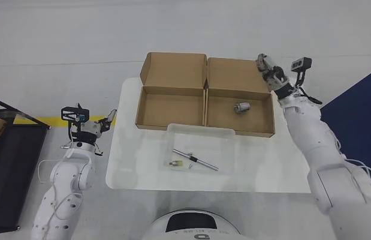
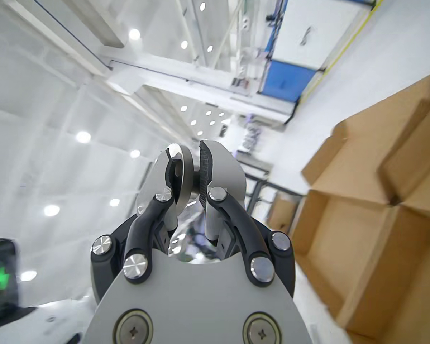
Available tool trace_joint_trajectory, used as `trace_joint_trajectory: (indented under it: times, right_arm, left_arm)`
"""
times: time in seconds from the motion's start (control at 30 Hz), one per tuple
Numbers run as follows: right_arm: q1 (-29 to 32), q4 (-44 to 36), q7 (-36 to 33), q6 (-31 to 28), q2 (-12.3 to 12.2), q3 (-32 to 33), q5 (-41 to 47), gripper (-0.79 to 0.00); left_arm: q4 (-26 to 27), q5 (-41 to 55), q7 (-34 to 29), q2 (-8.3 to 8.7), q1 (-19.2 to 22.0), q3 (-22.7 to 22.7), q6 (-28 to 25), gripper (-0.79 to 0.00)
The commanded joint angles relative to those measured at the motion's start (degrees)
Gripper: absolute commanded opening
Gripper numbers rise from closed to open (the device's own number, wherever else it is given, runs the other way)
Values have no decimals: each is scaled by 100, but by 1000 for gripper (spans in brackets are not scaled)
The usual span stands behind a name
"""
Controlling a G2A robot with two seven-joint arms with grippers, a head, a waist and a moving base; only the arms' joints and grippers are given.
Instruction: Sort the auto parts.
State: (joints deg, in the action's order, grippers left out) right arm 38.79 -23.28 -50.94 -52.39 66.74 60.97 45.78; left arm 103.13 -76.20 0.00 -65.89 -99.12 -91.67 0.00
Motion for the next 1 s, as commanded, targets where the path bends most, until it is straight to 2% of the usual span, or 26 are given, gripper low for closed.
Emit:
trace_joint_trajectory:
  times: [0.0, 0.17, 0.33, 0.53, 0.97]
  right_arm:
    - [-55, 162, 1084, -454, 24, -112, -1147, -785]
    - [-8, 99, 3098, -561, 85, -340, -2778, -785]
    - [154, -144, 4185, -561, 63, -327, -3684, -785]
    - [352, -404, 4765, -513, -18, -198, -4355, -785]
    - [375, -431, 4763, -460, -21, -189, -4377, -785]
  left_arm:
    - [0, 0, 0, 0, 0, 0, 0, 0]
    - [0, 0, 0, 0, 0, 0, 0, 0]
    - [0, 0, 0, 0, 0, 0, 0, 0]
    - [0, 0, 0, 0, 0, 0, 0, 0]
    - [0, 0, 0, 0, 0, 0, 0, 0]
